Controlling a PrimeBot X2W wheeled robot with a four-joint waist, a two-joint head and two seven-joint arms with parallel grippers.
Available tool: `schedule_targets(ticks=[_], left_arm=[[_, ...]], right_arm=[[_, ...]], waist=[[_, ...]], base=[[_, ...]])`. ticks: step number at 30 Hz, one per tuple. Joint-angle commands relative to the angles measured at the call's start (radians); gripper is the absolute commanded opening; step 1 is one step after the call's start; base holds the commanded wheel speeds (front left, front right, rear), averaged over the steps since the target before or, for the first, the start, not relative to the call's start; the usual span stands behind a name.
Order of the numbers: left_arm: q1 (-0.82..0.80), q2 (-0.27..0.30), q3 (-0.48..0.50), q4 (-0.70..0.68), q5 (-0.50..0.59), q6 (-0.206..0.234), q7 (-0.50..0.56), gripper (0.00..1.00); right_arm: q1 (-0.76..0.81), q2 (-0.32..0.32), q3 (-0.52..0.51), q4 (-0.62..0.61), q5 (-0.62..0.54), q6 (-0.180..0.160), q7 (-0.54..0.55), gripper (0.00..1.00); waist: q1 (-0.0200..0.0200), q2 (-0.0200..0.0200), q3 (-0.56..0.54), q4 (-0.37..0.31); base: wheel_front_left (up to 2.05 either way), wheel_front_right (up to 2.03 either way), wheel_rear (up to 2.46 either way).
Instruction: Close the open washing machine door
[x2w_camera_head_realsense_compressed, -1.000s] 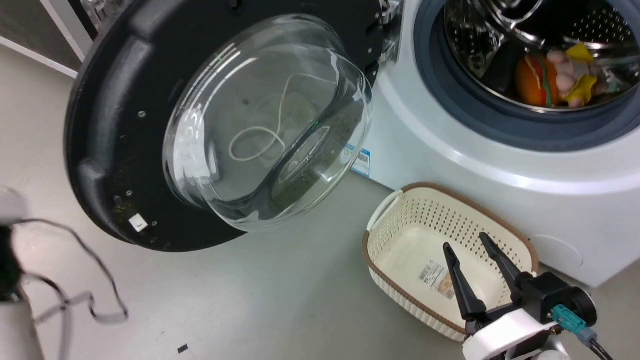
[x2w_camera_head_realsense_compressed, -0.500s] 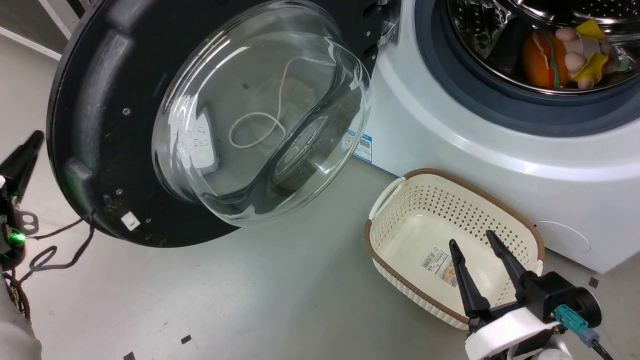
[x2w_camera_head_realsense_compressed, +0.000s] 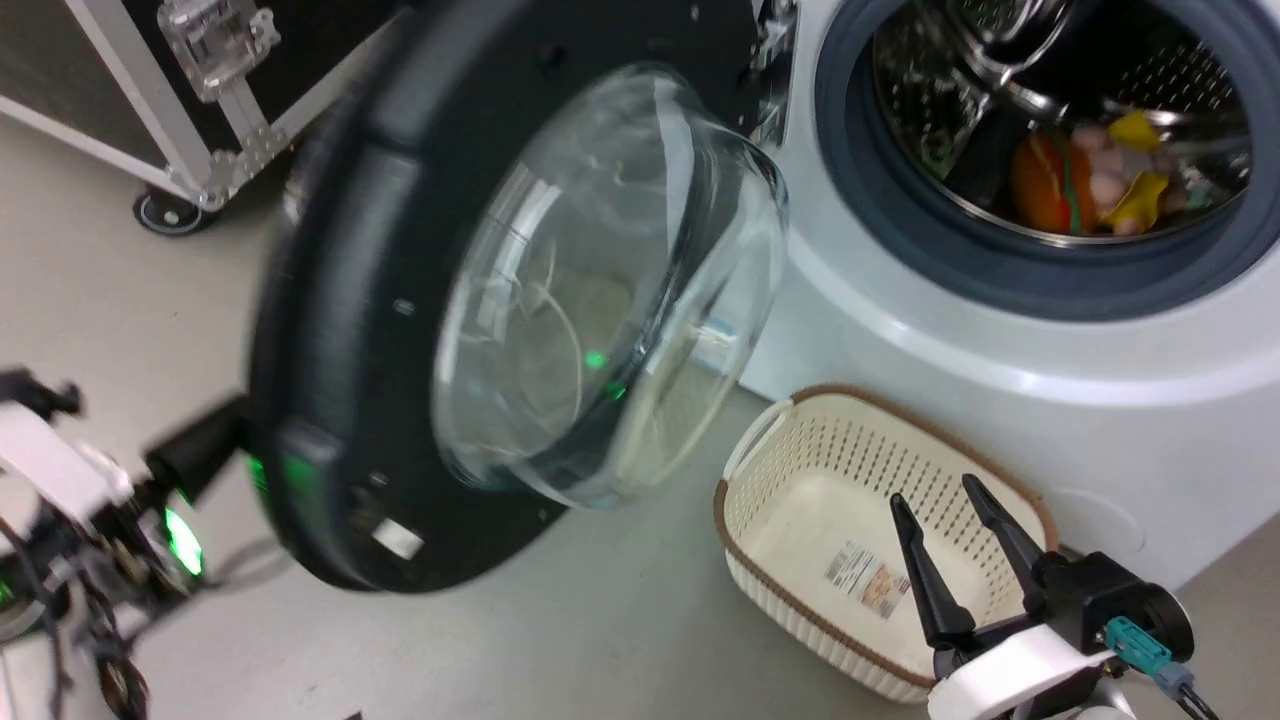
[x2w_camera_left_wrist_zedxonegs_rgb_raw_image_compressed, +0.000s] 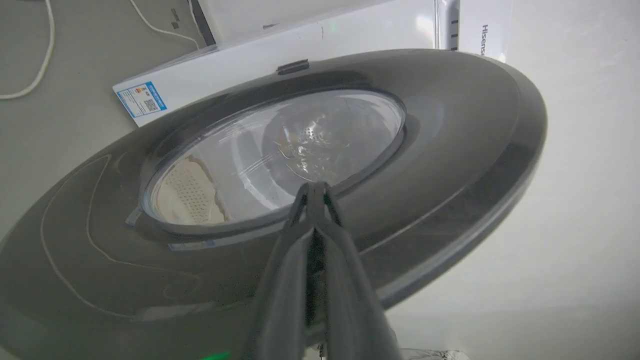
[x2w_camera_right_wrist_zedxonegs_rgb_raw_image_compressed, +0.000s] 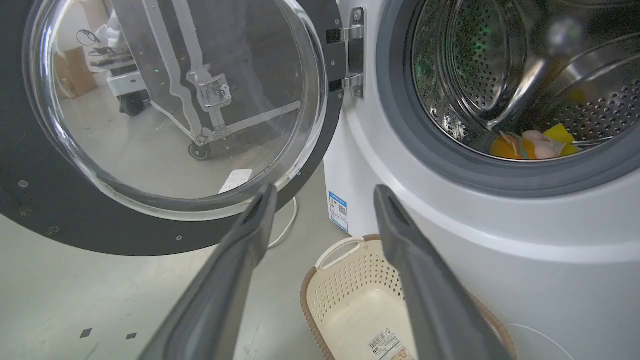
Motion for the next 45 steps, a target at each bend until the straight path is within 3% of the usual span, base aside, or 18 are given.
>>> schedule_targets(ticks=[1, 3, 11, 23, 33, 45], left_arm=[[0.030, -0.014, -0.006, -0.018, -0.012, 0.006, 0.020, 0.00], [0.101, -0.053, -0.028, -0.085, -0.033, 0.020, 0.078, 0.00], [0.280, -0.133, -0.109, -0.218, -0.080, 0.032, 0.121, 0.00], [0.470, -0.143, -0.422, -0.241, -0.307, -0.002, -0.087, 0.00], [0.409, -0.143, -0.597, -0.205, -0.375, -0.019, -0.267, 0.00], [0.169, -0.143, -0.703, -0.135, -0.423, -0.020, -0.526, 0.00]], right_arm=[[0.009, 0.003, -0.002, 0.002, 0.006, 0.001, -0.005, 1.00], [0.022, 0.005, -0.012, 0.005, 0.011, 0.001, -0.005, 1.00], [0.046, 0.007, -0.044, -0.002, 0.040, 0.001, -0.005, 1.00], [0.047, 0.007, -0.126, -0.029, 0.009, 0.001, -0.005, 1.00], [0.017, 0.007, -0.180, -0.043, 0.007, 0.001, -0.005, 1.00], [-0.026, 0.007, -0.135, -0.030, 0.051, 0.001, -0.005, 1.00]], waist=[[0.0000, 0.0000, -0.023, -0.007], [0.0000, 0.0000, -0.061, -0.019], [0.0000, 0.0000, -0.116, -0.082], [0.0000, 0.0000, -0.084, -0.319], [0.0000, 0.0000, 0.014, -0.552], [0.0000, 0.0000, 0.124, -0.775]], base=[[0.00, 0.00, 0.00], [0.00, 0.00, 0.00], [0.00, 0.00, 0.00], [0.00, 0.00, 0.00], [0.00, 0.00, 0.00], [0.00, 0.00, 0.00]])
